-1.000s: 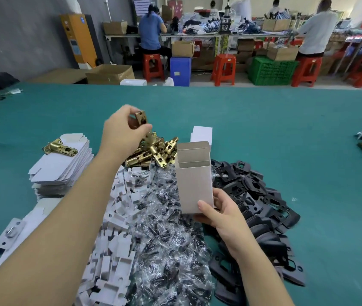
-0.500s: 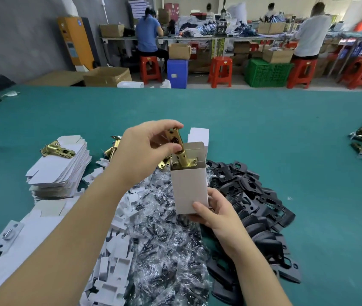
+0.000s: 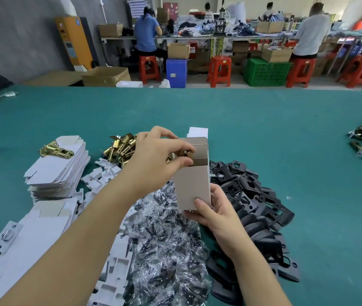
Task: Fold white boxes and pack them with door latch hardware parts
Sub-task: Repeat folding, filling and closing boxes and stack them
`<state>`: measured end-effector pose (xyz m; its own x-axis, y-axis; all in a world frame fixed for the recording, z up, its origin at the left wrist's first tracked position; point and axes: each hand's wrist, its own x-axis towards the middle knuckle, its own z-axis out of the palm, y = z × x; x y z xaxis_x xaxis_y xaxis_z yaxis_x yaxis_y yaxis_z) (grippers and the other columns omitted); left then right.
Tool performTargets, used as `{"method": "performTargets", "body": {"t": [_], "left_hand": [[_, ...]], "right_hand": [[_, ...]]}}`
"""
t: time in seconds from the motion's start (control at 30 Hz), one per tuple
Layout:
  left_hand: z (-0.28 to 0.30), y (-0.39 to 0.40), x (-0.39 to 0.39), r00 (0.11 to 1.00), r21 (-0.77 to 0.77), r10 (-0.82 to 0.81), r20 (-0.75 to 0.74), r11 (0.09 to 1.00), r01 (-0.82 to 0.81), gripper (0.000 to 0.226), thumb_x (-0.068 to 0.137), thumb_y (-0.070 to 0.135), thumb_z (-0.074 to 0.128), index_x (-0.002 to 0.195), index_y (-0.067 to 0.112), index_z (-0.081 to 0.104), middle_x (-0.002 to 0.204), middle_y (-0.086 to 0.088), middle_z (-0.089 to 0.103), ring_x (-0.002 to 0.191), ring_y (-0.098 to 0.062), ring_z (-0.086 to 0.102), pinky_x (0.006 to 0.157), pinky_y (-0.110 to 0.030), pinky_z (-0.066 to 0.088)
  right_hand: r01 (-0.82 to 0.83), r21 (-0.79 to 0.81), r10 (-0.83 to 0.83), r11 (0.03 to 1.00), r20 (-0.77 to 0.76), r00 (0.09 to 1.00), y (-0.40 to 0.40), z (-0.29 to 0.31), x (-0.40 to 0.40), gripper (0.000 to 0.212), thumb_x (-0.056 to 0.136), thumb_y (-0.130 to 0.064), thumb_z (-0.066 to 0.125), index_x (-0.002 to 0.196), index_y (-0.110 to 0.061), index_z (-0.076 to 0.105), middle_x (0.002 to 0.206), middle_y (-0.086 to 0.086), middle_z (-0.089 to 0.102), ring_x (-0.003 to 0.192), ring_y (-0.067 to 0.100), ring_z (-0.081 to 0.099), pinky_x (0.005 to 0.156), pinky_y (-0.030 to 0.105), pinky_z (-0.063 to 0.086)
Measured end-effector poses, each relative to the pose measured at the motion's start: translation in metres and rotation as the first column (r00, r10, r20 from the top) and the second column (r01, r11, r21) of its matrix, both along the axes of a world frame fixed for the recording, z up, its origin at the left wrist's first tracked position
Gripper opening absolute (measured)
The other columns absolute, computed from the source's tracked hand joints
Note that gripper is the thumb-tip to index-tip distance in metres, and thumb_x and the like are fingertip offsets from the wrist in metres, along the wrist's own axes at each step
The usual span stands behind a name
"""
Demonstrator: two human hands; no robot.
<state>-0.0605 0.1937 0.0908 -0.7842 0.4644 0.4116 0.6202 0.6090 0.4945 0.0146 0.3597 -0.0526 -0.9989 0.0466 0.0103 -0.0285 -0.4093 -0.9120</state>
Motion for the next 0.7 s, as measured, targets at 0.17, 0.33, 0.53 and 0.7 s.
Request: {"method": "performTargets", "body": {"t": [0.17, 0.33, 0.53, 0.7], "left_hand": [[-0.005, -0.002, -0.005, 0.998, -0.033, 0.028, 0.053, 0.999, -0.026, 0.018, 0.094, 0.038, 0.068, 0.108, 0.049, 0.072, 0.115, 0.008, 0.046, 0.105, -0.008, 0.021, 0.095, -0.023, 0.016], [-0.001, -0.005, -0.013, 0.999, -0.199, 0.006, -0.042, 0.980, -0.015, 0.020, 0.093, 0.042, 0.069, 0.112, 0.043, 0.075, 0.106, 0.008, 0.058, 0.104, -0.018, 0.031, 0.088, -0.032, 0.020], [-0.001, -0.007, -0.010, 0.996, -0.200, 0.037, -0.079, 0.978, -0.052, 0.014, 0.092, 0.046, 0.068, 0.104, 0.047, 0.076, 0.125, 0.009, 0.041, 0.114, -0.016, 0.023, 0.103, -0.035, 0.021], [-0.003, -0.015, -0.011, 0.996, -0.216, 0.076, -0.042, 0.973, -0.083, 0.009, 0.094, 0.041, 0.068, 0.098, 0.044, 0.076, 0.145, 0.006, 0.038, 0.130, -0.021, 0.024, 0.112, -0.039, 0.017]], "right_hand": [[-0.002, 0.049, 0.003, 0.999, -0.001, 1.000, 0.001, 0.001, 0.000, 0.045, 0.091, -0.019, 0.072, 0.133, -0.015, 0.055, 0.123, 0.010, 0.069, 0.117, 0.032, 0.068, 0.089, 0.041, 0.061], [-0.014, 0.116, 0.013, 0.993, 0.016, 1.000, -0.002, 0.000, 0.000, 0.038, 0.097, -0.011, 0.066, 0.133, -0.016, 0.053, 0.128, 0.016, 0.065, 0.117, 0.032, 0.068, 0.092, 0.045, 0.061], [0.011, 0.083, -0.011, 0.996, -0.002, 1.000, -0.002, 0.003, 0.001, 0.040, 0.096, -0.015, 0.069, 0.133, -0.016, 0.055, 0.120, 0.003, 0.072, 0.114, 0.031, 0.070, 0.086, 0.039, 0.062], [0.016, 0.095, -0.017, 0.995, 0.008, 1.000, -0.002, 0.004, 0.002, 0.041, 0.095, -0.014, 0.068, 0.134, -0.018, 0.055, 0.118, 0.001, 0.072, 0.113, 0.030, 0.071, 0.085, 0.038, 0.062]]}}
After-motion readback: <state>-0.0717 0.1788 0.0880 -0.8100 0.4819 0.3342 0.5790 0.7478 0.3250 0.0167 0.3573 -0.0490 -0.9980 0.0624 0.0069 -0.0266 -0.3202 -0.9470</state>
